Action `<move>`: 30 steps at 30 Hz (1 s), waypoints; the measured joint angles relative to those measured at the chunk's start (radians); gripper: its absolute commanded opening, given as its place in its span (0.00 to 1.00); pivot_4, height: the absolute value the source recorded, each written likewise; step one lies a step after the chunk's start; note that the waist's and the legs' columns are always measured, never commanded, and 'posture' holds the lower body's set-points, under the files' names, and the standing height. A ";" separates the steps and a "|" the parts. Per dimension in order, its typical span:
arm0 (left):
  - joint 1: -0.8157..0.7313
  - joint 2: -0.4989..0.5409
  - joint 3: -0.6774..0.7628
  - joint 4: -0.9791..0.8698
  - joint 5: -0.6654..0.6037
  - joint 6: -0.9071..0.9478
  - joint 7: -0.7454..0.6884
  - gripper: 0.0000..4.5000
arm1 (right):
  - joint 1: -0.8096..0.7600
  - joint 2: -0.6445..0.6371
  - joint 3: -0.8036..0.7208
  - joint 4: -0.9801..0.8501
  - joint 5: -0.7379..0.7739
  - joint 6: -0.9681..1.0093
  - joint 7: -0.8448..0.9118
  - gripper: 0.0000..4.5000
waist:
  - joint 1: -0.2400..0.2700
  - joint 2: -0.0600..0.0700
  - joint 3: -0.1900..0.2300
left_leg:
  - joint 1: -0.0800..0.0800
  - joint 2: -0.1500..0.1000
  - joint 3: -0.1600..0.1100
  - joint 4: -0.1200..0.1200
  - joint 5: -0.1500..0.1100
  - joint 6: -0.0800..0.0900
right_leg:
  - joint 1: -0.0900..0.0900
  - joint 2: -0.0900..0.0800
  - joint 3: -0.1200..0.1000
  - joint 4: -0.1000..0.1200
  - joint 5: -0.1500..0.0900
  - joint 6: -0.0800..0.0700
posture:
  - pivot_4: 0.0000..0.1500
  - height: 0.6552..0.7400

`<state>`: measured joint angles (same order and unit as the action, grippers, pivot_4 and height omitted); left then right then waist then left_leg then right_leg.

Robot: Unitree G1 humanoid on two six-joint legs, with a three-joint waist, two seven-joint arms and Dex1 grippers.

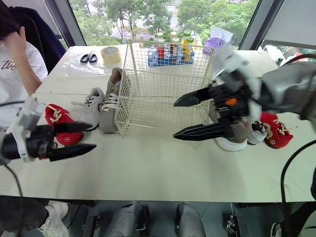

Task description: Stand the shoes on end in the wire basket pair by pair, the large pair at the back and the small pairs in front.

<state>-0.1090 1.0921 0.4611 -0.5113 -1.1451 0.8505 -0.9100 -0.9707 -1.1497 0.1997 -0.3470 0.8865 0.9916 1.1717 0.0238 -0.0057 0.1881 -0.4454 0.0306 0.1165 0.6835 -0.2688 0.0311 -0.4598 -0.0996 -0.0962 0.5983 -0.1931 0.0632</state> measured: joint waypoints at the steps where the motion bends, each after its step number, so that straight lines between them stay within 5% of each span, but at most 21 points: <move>1: -0.013 0.006 -0.020 -0.019 0.005 0.000 0.004 0.97 | -0.012 0.003 0.049 0.016 -0.065 -0.031 0.025 1.00 | -0.004 0.000 0.000 | 0.000 0.000 0.001 0.000 0.000 0.000 | 0.000 0.000 0.000 0.000 0.003 0.005 | 1.00 1.00; 14: -0.128 -0.134 -0.199 -0.209 -0.086 0.015 0.232 0.97 | -0.003 0.085 0.247 0.069 -0.404 -0.086 0.149 1.00 | -0.012 -0.001 0.000 | 0.004 0.001 0.000 0.002 0.002 -0.003 | 0.002 0.002 0.001 0.007 0.002 0.006 | 1.00 1.00; 23: -0.118 -0.181 -0.252 -0.221 -0.067 0.014 0.324 1.00 | 0.093 0.137 0.272 0.018 -0.553 -0.077 0.036 0.02 | -0.013 -0.002 -0.001 | 0.008 0.002 0.000 0.004 0.005 -0.007 | 0.001 0.003 0.002 0.016 0.002 0.005 | 1.00 1.00; 30: -0.117 -0.181 -0.258 -0.203 -0.046 0.014 0.320 1.00 | 0.100 0.129 0.268 -0.036 -0.632 -0.089 0.009 0.01 | -0.013 -0.002 0.000 | 0.008 0.001 -0.001 0.004 0.005 -0.008 | 0.001 0.003 0.002 0.016 0.002 0.005 | 1.00 1.00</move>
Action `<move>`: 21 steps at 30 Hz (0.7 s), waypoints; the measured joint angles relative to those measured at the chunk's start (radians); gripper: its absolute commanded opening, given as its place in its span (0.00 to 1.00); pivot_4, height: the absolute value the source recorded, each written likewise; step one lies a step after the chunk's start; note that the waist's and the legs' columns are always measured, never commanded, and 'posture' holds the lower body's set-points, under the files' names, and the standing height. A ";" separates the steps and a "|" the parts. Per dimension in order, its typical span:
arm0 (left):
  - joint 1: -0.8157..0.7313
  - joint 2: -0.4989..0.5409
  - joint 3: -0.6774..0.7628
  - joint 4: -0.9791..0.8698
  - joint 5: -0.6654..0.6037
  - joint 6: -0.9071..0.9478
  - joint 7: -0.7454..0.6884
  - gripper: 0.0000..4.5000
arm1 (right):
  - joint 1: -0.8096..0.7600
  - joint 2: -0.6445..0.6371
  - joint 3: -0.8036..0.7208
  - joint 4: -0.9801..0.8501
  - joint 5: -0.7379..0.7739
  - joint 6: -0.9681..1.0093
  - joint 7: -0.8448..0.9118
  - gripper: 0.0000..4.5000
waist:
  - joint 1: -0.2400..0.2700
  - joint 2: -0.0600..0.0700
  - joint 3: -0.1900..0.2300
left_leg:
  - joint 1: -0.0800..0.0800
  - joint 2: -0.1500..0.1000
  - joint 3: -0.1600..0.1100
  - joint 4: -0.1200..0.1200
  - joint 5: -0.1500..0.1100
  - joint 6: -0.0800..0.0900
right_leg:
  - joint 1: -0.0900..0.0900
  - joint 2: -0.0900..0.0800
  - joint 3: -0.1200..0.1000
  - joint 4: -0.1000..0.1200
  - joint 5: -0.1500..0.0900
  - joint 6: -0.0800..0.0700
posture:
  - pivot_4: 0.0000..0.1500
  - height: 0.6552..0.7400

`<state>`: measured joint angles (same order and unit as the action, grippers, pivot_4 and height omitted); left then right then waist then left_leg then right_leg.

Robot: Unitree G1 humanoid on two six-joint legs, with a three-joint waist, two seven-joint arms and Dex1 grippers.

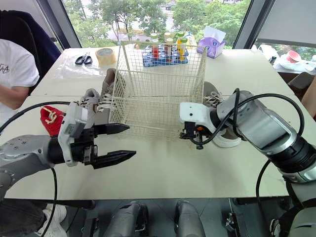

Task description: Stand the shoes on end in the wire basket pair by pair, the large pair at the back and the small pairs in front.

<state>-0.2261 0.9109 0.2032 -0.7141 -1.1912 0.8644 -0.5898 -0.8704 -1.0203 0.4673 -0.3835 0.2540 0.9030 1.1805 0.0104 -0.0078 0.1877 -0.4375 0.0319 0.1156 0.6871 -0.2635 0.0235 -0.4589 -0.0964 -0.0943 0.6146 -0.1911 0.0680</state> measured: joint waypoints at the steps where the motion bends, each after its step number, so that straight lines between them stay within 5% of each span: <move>1: -0.002 -0.001 -0.006 0.008 0.005 0.000 -0.001 1.00 | 0.000 0.001 0.000 0.007 -0.020 -0.025 -0.006 0.01 | -0.001 0.000 0.000 | 0.000 0.000 0.000 0.000 0.000 0.000 | 0.000 0.000 0.000 0.000 0.000 0.000 | 1.00 1.00; 16: -0.041 -0.014 -0.071 0.065 0.115 -0.003 -0.088 1.00 | -0.001 0.111 0.019 0.276 -0.269 -0.455 -0.031 0.01 | -0.007 0.000 0.000 | 0.012 0.000 0.000 -0.001 0.001 -0.001 | 0.012 0.002 0.000 0.000 -0.001 -0.001 | 1.00 1.00; 21: -0.040 -0.025 -0.071 0.065 0.119 -0.002 -0.089 1.00 | 0.020 0.124 -0.009 0.265 -0.291 -0.433 -0.043 0.55 | -0.006 0.000 0.000 | 0.012 0.001 0.000 -0.001 0.001 -0.001 | 0.012 0.002 0.000 0.000 -0.001 -0.001 | 1.00 1.00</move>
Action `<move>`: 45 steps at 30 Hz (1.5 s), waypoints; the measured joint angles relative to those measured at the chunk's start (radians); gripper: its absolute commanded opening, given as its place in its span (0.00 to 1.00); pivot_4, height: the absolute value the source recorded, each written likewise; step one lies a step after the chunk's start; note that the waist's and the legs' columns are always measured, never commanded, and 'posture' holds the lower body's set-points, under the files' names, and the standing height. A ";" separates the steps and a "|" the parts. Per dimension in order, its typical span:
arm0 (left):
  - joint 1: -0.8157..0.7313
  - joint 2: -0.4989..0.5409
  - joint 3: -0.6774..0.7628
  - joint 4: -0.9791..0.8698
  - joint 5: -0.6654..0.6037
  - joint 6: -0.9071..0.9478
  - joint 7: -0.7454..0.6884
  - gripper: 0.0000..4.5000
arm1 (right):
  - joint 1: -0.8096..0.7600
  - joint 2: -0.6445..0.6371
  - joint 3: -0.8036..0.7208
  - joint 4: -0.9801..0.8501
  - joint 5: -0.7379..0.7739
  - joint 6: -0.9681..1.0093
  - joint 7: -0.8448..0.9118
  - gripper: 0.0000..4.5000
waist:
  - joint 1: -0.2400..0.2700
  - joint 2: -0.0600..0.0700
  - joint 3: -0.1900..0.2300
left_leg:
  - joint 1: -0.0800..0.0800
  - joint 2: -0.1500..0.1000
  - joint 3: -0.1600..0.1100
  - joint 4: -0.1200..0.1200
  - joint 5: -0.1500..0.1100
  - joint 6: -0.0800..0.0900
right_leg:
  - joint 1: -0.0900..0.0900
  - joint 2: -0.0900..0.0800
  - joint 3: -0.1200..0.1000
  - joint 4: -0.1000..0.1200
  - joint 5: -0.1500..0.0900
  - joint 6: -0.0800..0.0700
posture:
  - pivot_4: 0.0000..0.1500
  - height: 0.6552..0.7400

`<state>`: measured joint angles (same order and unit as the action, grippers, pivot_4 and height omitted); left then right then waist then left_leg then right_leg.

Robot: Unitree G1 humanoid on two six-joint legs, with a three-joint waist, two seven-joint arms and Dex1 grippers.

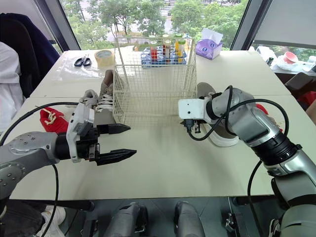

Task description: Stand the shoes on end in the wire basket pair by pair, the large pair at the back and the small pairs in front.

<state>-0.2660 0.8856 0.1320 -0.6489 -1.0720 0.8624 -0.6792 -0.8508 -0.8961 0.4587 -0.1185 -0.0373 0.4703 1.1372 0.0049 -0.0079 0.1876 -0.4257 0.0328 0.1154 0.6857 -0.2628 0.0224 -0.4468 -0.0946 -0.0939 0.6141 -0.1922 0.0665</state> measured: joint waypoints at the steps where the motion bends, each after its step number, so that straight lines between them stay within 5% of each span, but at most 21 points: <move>1: 0.002 -0.009 0.000 0.000 -0.001 0.001 0.000 1.00 | 0.000 0.006 -0.013 -0.009 0.002 0.010 -0.003 0.67 | 0.001 0.000 0.000 | 0.000 0.000 0.000 0.000 0.000 0.000 | 0.000 0.000 0.000 0.000 0.000 0.000 | 1.00 1.00; 3: 0.008 -0.036 0.000 0.003 -0.009 0.002 0.005 1.00 | 0.001 0.015 -0.058 -0.045 0.023 0.023 -0.004 0.89 | 0.004 0.000 0.000 | 0.000 0.000 0.000 0.000 0.000 0.000 | 0.000 0.000 0.000 0.000 0.000 0.000 | 1.00 1.00; 6: 0.018 -0.082 0.001 0.026 -0.034 0.006 0.032 1.00 | 0.006 0.009 -0.172 -0.130 0.112 0.101 0.019 0.89 | 0.009 0.000 0.000 | 0.000 0.000 -0.002 0.000 0.000 0.000 | 0.001 -0.001 -0.001 0.000 0.000 0.000 | 1.00 1.00; 11: 0.046 -0.185 0.002 0.043 -0.073 0.006 0.116 1.00 | 0.022 0.002 -0.570 -0.265 0.340 0.437 -0.060 0.89 | 0.011 -0.002 -0.001 | 0.000 0.000 -0.004 0.000 -0.004 0.007 | 0.003 -0.002 -0.002 -0.001 0.000 0.000 | 1.00 1.00; 12: 0.057 -0.211 0.002 0.044 -0.080 0.003 0.138 1.00 | 0.044 0.014 -0.640 -0.282 0.349 0.476 -0.106 0.95 | 0.010 -0.004 -0.002 | 0.000 0.000 -0.004 0.000 -0.004 0.007 | 0.004 -0.002 -0.002 -0.001 0.000 0.000 | 1.00 1.00; 21: 0.221 -0.459 -0.137 -0.064 0.027 -0.072 0.360 1.00 | 0.511 0.379 -1.127 -0.472 0.336 0.523 -0.569 0.95 | 0.011 -0.004 -0.005 | 0.001 -0.001 -0.004 0.000 -0.004 0.007 | 0.005 -0.002 -0.002 -0.001 0.000 0.000 | 1.00 1.00; 28: 0.285 -0.455 -0.282 -0.089 0.177 -0.092 0.357 1.00 | 0.663 0.432 -1.088 -0.543 0.356 0.493 -0.659 0.95 | -0.002 0.006 -0.011 | 0.004 0.000 -0.005 -0.001 -0.004 0.007 | 0.005 -0.001 -0.001 0.000 -0.006 -0.009 | 1.00 1.00; 43: 0.289 -0.431 -0.301 -0.058 0.272 -0.115 0.281 1.00 | 0.774 0.452 -0.867 -0.208 0.327 0.145 -0.668 0.95 | 0.006 0.006 -0.011 | 0.004 0.000 -0.005 -0.001 -0.004 0.008 | 0.005 -0.001 -0.001 0.000 -0.007 -0.009 | 1.00 1.00; 45: 0.289 -0.421 -0.301 -0.058 0.280 -0.116 0.270 1.00 | 0.776 0.453 -0.859 -0.193 0.327 0.112 -0.669 0.81 | 0.006 0.006 -0.011 | 0.004 0.000 -0.005 -0.001 -0.005 0.008 | 0.005 -0.001 -0.001 0.000 -0.007 -0.009 | 1.00 1.00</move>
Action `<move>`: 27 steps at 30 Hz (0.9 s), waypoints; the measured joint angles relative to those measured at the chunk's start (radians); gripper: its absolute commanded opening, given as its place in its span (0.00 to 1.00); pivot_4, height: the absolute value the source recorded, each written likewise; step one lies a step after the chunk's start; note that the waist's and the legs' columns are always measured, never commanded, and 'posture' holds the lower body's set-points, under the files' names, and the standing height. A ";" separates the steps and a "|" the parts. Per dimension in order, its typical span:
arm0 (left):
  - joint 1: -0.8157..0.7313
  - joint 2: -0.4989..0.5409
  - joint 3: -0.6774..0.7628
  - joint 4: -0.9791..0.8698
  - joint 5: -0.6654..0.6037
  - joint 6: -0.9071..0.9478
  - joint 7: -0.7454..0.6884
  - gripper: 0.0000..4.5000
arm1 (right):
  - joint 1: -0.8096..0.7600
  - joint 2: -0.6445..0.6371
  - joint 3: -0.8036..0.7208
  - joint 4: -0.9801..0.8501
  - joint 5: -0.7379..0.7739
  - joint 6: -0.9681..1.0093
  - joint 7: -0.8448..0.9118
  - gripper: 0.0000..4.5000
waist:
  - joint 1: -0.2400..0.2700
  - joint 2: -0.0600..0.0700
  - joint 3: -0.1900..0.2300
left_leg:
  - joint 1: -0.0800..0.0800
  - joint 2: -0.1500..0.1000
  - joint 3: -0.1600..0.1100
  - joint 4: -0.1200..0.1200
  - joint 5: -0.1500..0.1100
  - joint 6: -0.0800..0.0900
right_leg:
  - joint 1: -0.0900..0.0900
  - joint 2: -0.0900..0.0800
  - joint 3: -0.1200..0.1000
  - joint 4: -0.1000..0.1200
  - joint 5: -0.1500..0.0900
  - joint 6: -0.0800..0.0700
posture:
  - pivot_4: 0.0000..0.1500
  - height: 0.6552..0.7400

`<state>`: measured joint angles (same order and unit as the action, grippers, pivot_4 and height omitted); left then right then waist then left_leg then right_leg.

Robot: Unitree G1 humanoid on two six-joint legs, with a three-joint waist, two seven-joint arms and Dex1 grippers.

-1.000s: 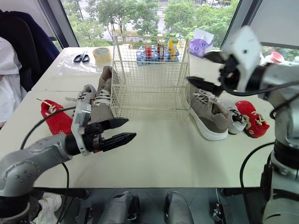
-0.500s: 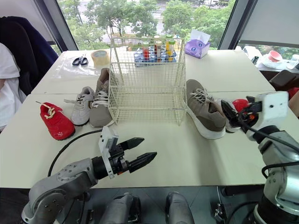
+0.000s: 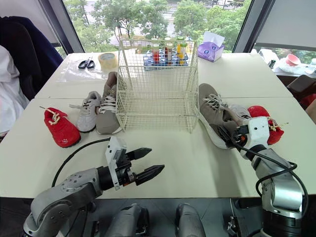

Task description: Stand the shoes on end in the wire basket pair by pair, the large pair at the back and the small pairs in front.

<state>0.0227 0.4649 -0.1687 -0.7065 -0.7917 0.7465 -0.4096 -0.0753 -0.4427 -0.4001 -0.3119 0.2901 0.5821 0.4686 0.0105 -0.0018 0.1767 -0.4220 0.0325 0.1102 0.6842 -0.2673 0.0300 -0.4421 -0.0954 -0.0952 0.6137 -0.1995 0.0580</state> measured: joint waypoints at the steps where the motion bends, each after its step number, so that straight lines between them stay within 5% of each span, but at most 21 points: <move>1: 0.000 0.005 0.000 0.000 0.002 0.000 -0.002 1.00 | 0.000 0.001 0.002 0.002 0.001 -0.008 0.000 0.76 | 0.000 0.000 0.000 | 0.000 0.000 0.000 0.000 0.000 0.000 | 0.000 0.000 0.000 0.000 0.000 0.000 | 1.00 1.00; 9: 0.003 0.063 0.047 -0.002 -0.031 0.024 -0.048 1.00 | -0.001 0.002 0.029 0.015 0.009 -0.069 -0.015 0.04 | -0.005 -0.001 -0.001 | 0.000 0.001 0.000 0.000 0.000 0.000 | 0.000 0.001 0.000 0.000 0.000 0.000 | 1.00 1.00; 13: 0.003 0.130 0.103 0.001 -0.110 0.077 -0.086 1.00 | -0.006 0.015 0.033 0.009 0.009 -0.072 -0.049 0.04 | -0.008 -0.001 -0.001 | 0.000 0.002 -0.001 -0.001 0.000 0.000 | 0.000 0.001 0.000 0.000 0.000 0.000 | 1.00 1.00; 18: -0.049 0.189 0.348 0.143 -0.555 0.147 -0.084 1.00 | -0.221 0.019 0.022 0.048 0.032 -0.002 -0.163 0.04 | -0.024 0.009 0.007 | -0.004 0.000 0.000 0.000 0.000 0.000 | -0.005 0.000 0.000 0.001 0.000 0.000 | 1.00 1.00; 27: -0.247 0.207 0.478 0.295 -0.986 0.082 0.079 1.00 | -0.647 -0.290 -0.070 0.110 0.082 -0.056 -0.112 0.04 | 0.002 0.009 0.008 | -0.005 -0.003 -0.001 -0.002 -0.001 0.002 | -0.002 -0.002 -0.001 0.000 -0.002 0.009 | 1.00 1.00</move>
<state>-0.2240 0.6723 0.3096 -0.4110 -1.7773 0.8285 -0.3311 -0.7223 -0.7322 -0.4701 -0.2017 0.3724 0.5257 0.3564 0.0121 0.0075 0.1852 -0.4268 0.0300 0.1090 0.6826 -0.2685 0.0316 -0.4442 -0.0969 -0.0965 0.6134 -0.2012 0.0673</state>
